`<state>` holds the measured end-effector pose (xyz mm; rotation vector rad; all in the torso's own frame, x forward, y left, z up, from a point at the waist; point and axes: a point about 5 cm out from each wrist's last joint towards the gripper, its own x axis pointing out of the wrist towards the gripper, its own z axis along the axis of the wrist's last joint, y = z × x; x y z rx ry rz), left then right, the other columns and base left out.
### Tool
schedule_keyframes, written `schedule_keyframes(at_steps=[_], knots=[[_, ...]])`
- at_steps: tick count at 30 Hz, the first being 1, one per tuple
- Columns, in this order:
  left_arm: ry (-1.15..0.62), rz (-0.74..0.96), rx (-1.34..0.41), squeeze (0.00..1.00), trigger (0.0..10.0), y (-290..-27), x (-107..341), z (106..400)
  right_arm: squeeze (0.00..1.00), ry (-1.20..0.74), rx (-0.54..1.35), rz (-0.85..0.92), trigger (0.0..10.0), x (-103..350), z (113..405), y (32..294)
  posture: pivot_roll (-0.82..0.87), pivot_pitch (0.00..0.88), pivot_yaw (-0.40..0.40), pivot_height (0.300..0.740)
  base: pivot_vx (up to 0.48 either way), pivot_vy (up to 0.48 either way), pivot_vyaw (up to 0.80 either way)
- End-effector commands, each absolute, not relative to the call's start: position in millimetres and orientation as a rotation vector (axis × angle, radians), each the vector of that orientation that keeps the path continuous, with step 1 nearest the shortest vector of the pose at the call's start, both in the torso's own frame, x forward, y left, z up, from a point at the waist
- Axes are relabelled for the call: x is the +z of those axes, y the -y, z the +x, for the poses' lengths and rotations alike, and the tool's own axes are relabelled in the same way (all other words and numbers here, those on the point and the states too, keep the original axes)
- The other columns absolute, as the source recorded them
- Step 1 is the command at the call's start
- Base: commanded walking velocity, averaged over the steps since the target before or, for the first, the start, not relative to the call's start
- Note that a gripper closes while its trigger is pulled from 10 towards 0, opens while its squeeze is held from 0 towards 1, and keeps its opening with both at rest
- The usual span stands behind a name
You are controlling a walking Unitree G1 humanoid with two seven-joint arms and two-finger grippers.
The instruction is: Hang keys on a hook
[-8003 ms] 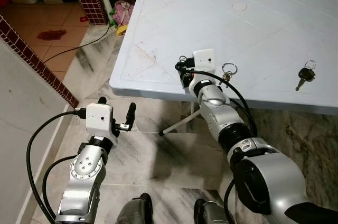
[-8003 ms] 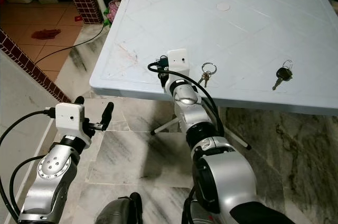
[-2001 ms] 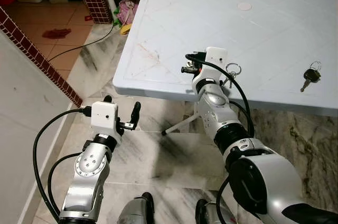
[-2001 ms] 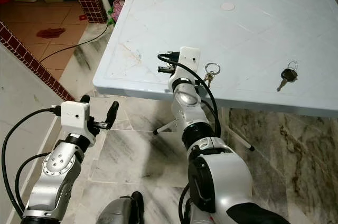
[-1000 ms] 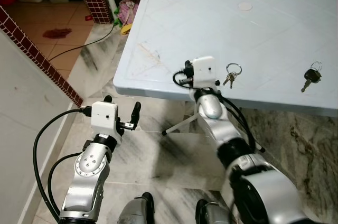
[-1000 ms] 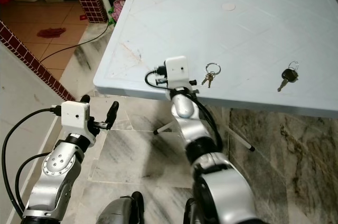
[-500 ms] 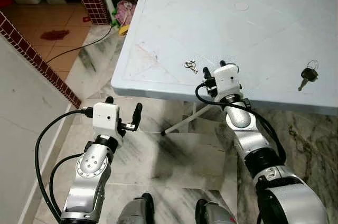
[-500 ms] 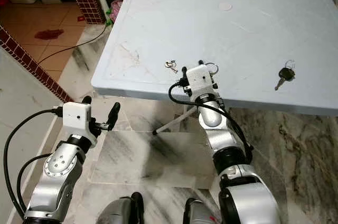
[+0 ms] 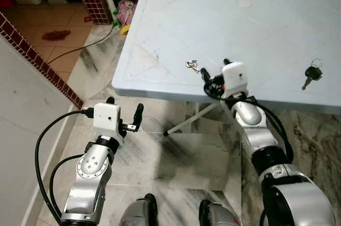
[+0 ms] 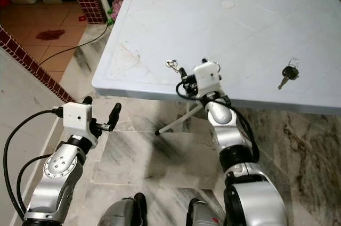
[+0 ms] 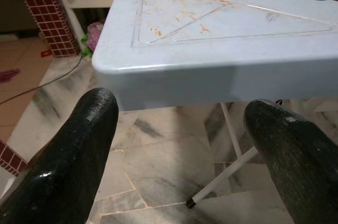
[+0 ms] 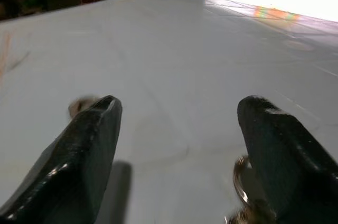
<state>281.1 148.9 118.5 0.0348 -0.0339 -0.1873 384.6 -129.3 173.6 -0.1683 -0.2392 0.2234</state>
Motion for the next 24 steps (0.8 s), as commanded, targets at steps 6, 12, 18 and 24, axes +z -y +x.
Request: schedule_keyframes(at_steps=[6, 12, 18, 24], knots=[[0.01, 0.049, -0.192, 0.0, 10.0, -151.6, 114.6, 279.1, 1.0, 0.246, 0.245, -0.093, 10.0, 184.6, 389.9, 101.6, 0.08, 0.242, 0.115, 0.74, 0.0, 0.0, 0.0], [0.009, 0.053, -0.19, 0.0, 10.0, -152.4, 114.2, 278.1, 0.0, 0.242, 0.289, -0.052, 10.0, 193.3, 392.2, 75.0, 0.09, 0.242, 0.111, 0.74, 0.0, 0.0, 0.0], [0.009, 0.053, -0.189, 0.0, 10.0, -152.3, 114.1, 277.4, 0.0, 0.184, 0.221, -0.012, 10.0, 188.6, 393.3, 68.0, 0.09, 0.243, 0.112, 0.74, 0.0, 0.0, 0.0], [0.008, 0.053, -0.195, 0.0, 10.0, -151.6, 114.1, 277.1, 0.0, 0.132, 0.162, -0.01, 10.0, 185.6, 392.5, 54.5, 0.09, 0.244, 0.112, 0.74, 0.0, 0.0, 0.0]])
